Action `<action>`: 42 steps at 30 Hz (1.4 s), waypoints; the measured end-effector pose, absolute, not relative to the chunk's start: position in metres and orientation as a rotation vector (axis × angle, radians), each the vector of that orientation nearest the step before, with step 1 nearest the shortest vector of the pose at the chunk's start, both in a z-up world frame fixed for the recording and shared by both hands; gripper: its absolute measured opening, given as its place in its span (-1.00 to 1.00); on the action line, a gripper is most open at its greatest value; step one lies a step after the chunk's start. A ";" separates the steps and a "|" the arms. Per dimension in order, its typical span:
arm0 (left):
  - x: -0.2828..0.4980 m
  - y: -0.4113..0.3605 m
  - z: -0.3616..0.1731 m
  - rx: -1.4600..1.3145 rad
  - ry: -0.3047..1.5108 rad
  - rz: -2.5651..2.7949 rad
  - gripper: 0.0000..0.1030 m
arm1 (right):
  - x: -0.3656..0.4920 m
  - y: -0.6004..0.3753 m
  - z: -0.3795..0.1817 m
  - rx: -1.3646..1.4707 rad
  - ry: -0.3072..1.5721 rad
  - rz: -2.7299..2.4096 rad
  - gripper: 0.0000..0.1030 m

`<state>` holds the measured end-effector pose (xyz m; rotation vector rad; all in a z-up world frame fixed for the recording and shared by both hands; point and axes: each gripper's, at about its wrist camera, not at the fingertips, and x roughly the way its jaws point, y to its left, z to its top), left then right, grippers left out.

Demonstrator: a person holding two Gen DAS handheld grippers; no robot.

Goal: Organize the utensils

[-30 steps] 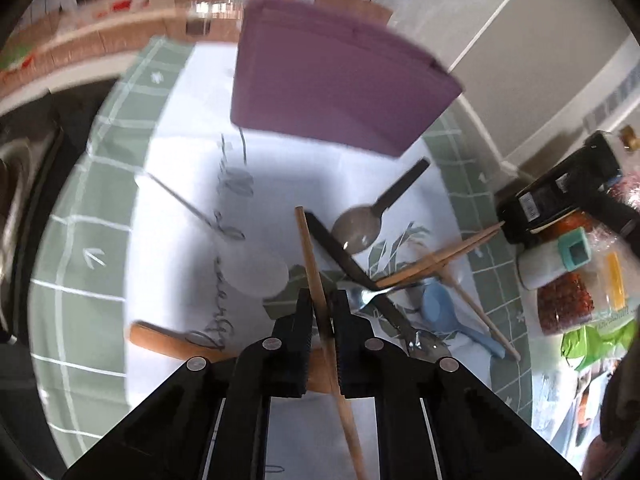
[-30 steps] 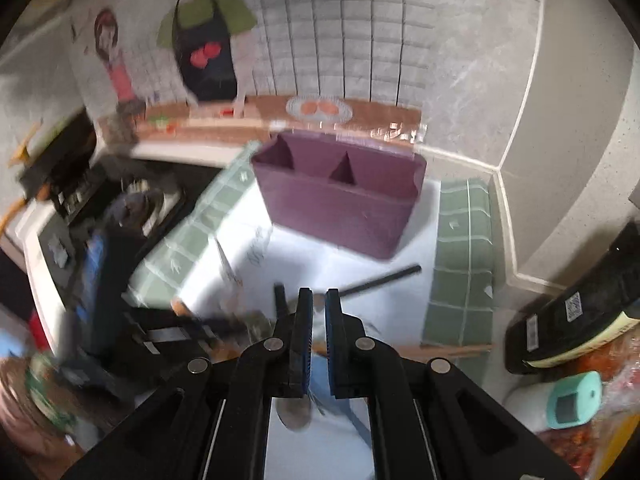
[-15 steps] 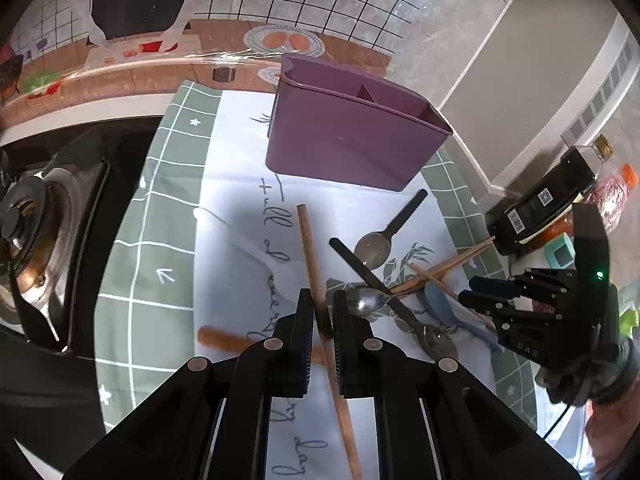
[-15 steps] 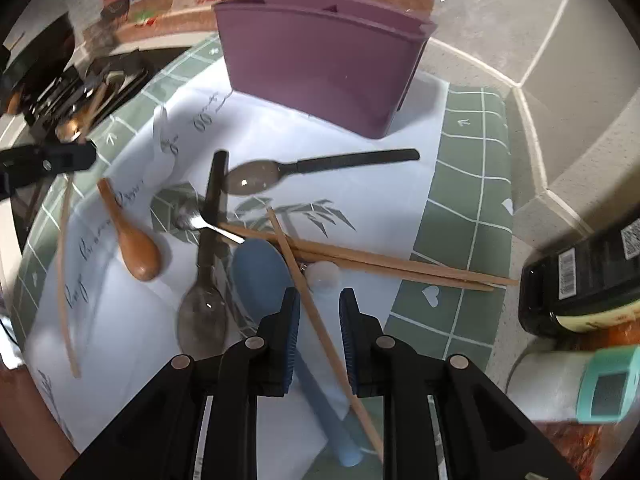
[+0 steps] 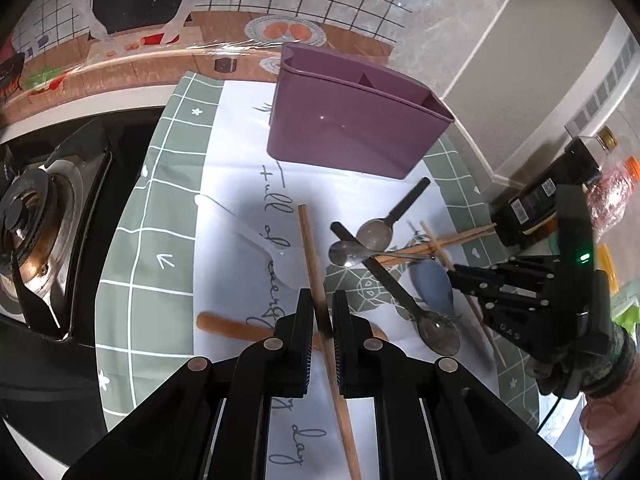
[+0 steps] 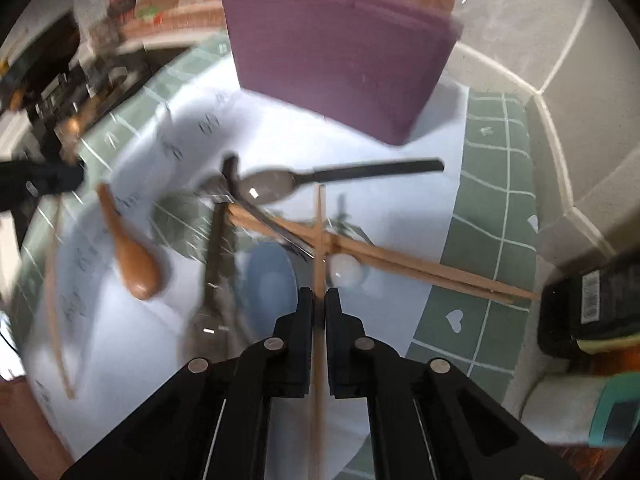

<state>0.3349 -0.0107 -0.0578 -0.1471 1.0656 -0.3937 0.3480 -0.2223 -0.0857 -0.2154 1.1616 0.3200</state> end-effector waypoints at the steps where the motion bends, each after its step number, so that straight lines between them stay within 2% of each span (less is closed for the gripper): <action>1: 0.334 -0.011 -0.057 -0.147 1.062 -0.398 -0.82 | 0.345 -0.222 -0.077 -0.188 1.139 0.323 -0.91; 8: 0.321 -0.010 -0.031 -0.157 1.001 -0.452 -0.84 | 0.324 -0.215 -0.022 -0.069 0.992 0.327 -0.91; 13: 0.315 -0.012 0.005 -0.152 0.912 -0.485 -0.88 | 0.309 -0.213 0.013 -0.018 0.895 0.301 -0.91; 17: 0.318 -0.017 0.055 -0.132 0.806 -0.534 -0.88 | 0.306 -0.215 0.053 -0.007 0.807 0.285 -0.91; 24: 0.336 -0.034 0.168 -0.055 0.535 -0.558 -0.88 | 0.318 -0.222 0.160 -0.015 0.543 0.239 -0.91; 30: 0.352 -0.046 0.234 0.019 0.386 -0.509 -0.88 | 0.343 -0.228 0.222 -0.031 0.365 0.209 -0.91; 35: 0.374 -0.048 0.254 0.027 0.340 -0.465 -0.88 | 0.368 -0.229 0.237 -0.033 0.319 0.198 -0.91; 42: 0.410 -0.049 0.224 -0.016 0.378 -0.416 -0.88 | 0.405 -0.235 0.205 -0.004 0.301 0.207 -0.90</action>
